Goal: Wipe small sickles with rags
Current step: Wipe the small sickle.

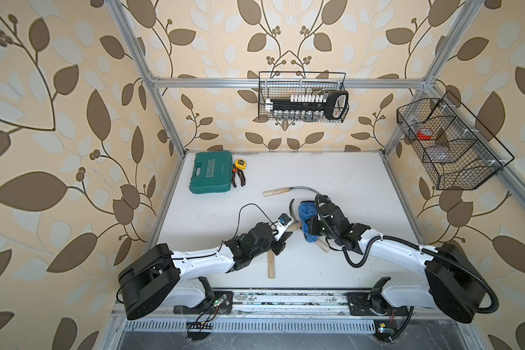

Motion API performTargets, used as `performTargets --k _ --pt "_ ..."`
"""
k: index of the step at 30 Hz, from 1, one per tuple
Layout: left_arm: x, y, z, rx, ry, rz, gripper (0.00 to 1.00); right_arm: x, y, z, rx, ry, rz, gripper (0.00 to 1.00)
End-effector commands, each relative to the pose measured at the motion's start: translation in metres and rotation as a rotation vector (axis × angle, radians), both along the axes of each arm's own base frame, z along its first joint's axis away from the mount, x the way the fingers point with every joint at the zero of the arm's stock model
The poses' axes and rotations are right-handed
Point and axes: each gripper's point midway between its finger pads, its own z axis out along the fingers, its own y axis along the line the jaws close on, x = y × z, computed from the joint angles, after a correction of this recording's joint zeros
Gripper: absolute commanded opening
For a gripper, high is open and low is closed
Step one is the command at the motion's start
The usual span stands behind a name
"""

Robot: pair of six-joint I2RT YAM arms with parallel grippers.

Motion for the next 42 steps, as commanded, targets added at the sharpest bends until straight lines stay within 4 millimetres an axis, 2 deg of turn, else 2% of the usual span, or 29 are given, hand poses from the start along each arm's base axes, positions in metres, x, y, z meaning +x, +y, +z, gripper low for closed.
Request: performTargets --k 1,5,8,11,16,20,24,30,32,35,37,39,42 --pt "0.004 -0.022 0.064 -0.202 -0.120 -0.041 0.00 -0.017 0.025 0.012 -0.024 0.011 0.086 0.00" --pt "0.006 -0.018 0.061 -0.204 -0.124 -0.018 0.00 -0.035 0.076 0.030 0.004 -0.016 0.247 0.00" --pt "0.008 -0.015 0.063 -0.209 -0.122 0.005 0.00 -0.041 0.087 0.031 0.034 -0.014 0.284 0.00" --pt "0.009 -0.012 0.063 -0.228 -0.129 0.024 0.00 -0.033 0.076 0.022 0.047 0.001 0.260 0.00" --pt "0.011 -0.020 0.053 -0.220 -0.109 0.010 0.00 -0.006 0.035 0.000 0.040 0.042 0.147 0.00" --pt "0.011 -0.024 0.053 -0.202 -0.091 -0.004 0.00 -0.001 0.025 0.000 -0.011 0.040 0.110 0.00" --pt "0.006 -0.017 0.061 -0.234 -0.114 -0.005 0.00 -0.005 0.044 0.011 -0.005 0.038 0.160 0.00" --pt "0.010 -0.014 0.067 -0.221 -0.119 0.021 0.00 -0.029 0.097 0.035 0.047 0.007 0.315 0.00" --pt "0.011 -0.011 0.067 -0.219 -0.119 0.035 0.00 -0.029 0.101 0.034 0.050 0.017 0.330 0.00" --pt "0.009 -0.009 0.068 -0.223 -0.118 0.037 0.00 -0.023 0.094 0.029 0.045 0.016 0.307 0.00" --pt "0.009 -0.008 0.069 -0.226 -0.120 0.035 0.00 -0.015 0.082 0.023 0.064 0.027 0.277 0.00" --pt "0.009 -0.009 0.069 -0.224 -0.119 0.034 0.00 -0.001 0.058 0.014 0.058 0.044 0.210 0.00" --pt "0.008 -0.013 0.067 -0.211 -0.123 0.010 0.00 0.017 0.029 0.017 0.006 0.018 0.116 0.00"
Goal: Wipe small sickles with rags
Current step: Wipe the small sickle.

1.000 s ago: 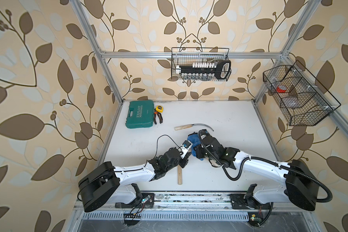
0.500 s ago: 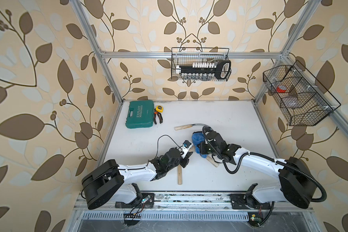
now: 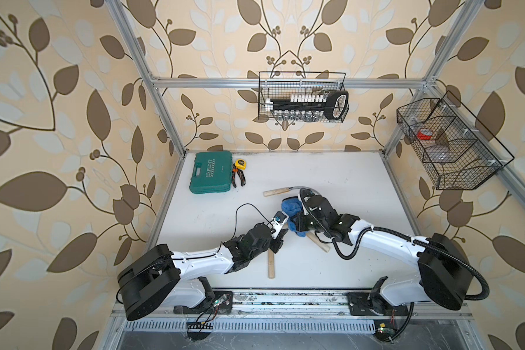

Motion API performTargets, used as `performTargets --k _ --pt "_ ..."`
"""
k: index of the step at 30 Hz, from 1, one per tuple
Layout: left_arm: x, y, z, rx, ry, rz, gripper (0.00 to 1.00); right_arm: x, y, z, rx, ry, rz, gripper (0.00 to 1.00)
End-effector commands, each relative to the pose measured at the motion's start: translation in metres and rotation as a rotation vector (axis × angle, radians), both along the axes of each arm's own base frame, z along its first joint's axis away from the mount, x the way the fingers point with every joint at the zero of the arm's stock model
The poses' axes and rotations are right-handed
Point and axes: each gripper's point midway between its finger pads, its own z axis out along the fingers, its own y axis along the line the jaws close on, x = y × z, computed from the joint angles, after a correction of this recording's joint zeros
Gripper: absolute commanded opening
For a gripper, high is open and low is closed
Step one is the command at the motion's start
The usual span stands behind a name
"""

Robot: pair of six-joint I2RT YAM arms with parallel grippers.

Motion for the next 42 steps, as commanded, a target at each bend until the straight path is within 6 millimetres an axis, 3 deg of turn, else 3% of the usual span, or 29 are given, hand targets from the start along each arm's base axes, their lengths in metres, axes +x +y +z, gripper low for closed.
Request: performTargets --k 1,5,9,12,17,22,25,30,37,42 --pt "-0.002 -0.028 0.067 -0.183 -0.131 -0.093 0.00 0.010 -0.024 -0.002 -0.035 -0.009 -0.053 0.00" --pt "-0.001 -0.035 0.058 -0.139 -0.140 -0.123 0.00 0.025 -0.053 0.025 -0.018 -0.060 -0.141 0.00" --pt "-0.004 -0.044 0.053 -0.085 -0.164 -0.191 0.00 0.032 -0.110 0.041 -0.025 -0.085 -0.327 0.00" --pt "0.012 -0.039 0.047 -0.026 -0.176 -0.111 0.00 0.027 -0.155 0.046 -0.067 -0.095 -0.464 0.00" --pt "0.030 -0.026 0.039 0.020 -0.230 0.003 0.00 0.022 -0.184 0.042 -0.047 -0.087 -0.525 0.00" --pt "0.020 -0.028 0.032 0.003 -0.298 -0.064 0.00 0.023 -0.219 0.019 -0.192 -0.002 -0.648 0.00" --pt "0.019 -0.034 0.017 0.032 -0.279 -0.092 0.00 0.026 -0.227 -0.002 -0.252 0.049 -0.668 0.00" --pt "0.025 -0.037 -0.006 0.101 -0.269 -0.079 0.00 0.035 -0.224 -0.038 -0.248 0.151 -0.622 0.00" --pt "0.018 -0.038 -0.004 0.092 -0.252 -0.110 0.00 0.052 -0.214 -0.063 -0.254 0.227 -0.574 0.00" --pt "0.015 -0.039 -0.001 0.080 -0.251 -0.123 0.00 0.063 -0.204 -0.071 -0.239 0.243 -0.524 0.00"
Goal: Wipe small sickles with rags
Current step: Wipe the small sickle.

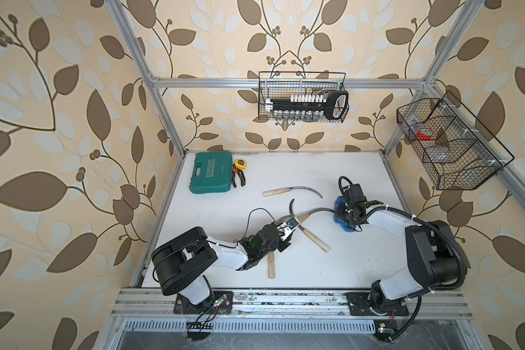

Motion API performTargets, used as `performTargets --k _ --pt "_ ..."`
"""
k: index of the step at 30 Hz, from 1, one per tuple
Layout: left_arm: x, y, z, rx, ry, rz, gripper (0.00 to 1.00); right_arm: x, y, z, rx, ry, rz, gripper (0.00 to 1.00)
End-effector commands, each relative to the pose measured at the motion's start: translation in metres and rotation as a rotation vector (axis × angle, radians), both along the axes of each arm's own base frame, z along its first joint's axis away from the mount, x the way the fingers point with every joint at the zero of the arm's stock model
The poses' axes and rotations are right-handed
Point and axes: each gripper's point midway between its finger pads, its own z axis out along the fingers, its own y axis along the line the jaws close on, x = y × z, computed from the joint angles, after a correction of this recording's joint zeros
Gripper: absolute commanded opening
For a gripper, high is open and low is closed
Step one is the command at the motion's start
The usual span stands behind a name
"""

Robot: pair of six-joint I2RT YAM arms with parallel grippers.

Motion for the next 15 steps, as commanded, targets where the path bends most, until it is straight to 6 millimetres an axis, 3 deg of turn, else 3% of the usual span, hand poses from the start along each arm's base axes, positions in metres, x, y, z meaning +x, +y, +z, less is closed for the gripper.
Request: performTargets --k 1,7,12,15 --pt "-0.004 -0.012 0.029 -0.072 -0.047 -0.042 0.00 0.016 0.011 0.005 0.032 -0.022 0.050 0.00" --pt "-0.003 -0.012 0.028 -0.067 -0.044 -0.039 0.00 0.031 0.037 0.000 0.082 -0.006 0.144 0.00" --pt "-0.003 -0.012 0.031 -0.075 -0.049 -0.039 0.00 0.037 0.091 0.009 0.116 -0.013 0.302 0.00" --pt "-0.003 -0.013 0.032 -0.077 -0.048 -0.043 0.00 0.033 0.113 0.017 0.096 -0.024 0.347 0.00"
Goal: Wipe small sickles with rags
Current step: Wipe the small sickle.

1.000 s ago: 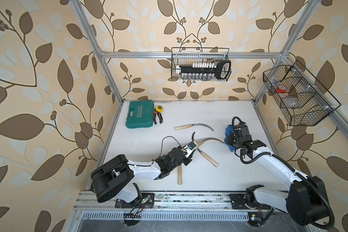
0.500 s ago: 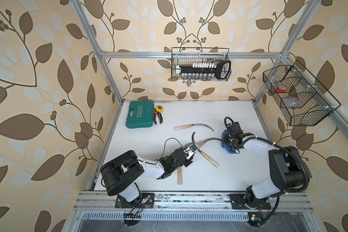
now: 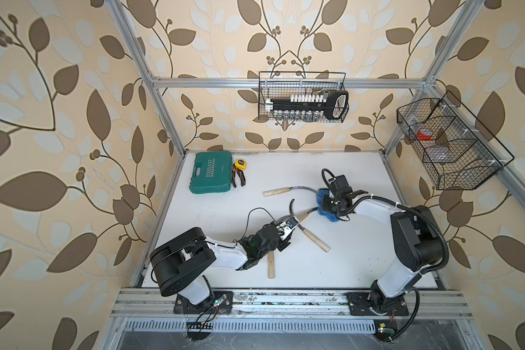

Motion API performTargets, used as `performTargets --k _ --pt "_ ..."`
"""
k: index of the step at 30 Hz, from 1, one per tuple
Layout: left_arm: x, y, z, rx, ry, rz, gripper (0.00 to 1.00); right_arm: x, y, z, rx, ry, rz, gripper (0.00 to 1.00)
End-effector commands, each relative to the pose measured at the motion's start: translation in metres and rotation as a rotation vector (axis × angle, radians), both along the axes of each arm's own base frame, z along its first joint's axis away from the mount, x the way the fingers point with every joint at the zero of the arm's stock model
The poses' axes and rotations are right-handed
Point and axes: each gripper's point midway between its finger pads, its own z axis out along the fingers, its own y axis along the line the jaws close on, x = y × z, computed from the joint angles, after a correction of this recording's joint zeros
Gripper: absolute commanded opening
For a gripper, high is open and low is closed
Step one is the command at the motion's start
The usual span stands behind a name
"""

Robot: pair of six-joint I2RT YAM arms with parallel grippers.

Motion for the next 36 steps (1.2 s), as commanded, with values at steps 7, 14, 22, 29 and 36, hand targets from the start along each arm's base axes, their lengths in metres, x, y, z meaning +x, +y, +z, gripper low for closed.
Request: performTargets --k 7,14,22,29,36 --pt "-0.003 -0.012 0.030 -0.074 -0.048 -0.038 0.00 -0.020 0.054 0.013 -0.003 -0.037 0.122 0.00" --pt "-0.003 -0.010 0.034 -0.085 -0.052 -0.027 0.00 -0.014 -0.008 -0.013 -0.116 0.017 -0.060 0.00" --pt "-0.006 -0.007 0.037 -0.098 -0.053 -0.029 0.00 -0.022 -0.077 -0.035 -0.174 0.084 -0.234 0.00" --pt "-0.007 -0.006 0.037 -0.099 -0.048 -0.031 0.00 -0.018 -0.065 -0.020 -0.121 0.044 -0.211 0.00" --pt "-0.005 -0.007 0.038 -0.100 -0.063 -0.029 0.00 -0.023 -0.017 0.050 -0.105 -0.133 -0.090 0.00"
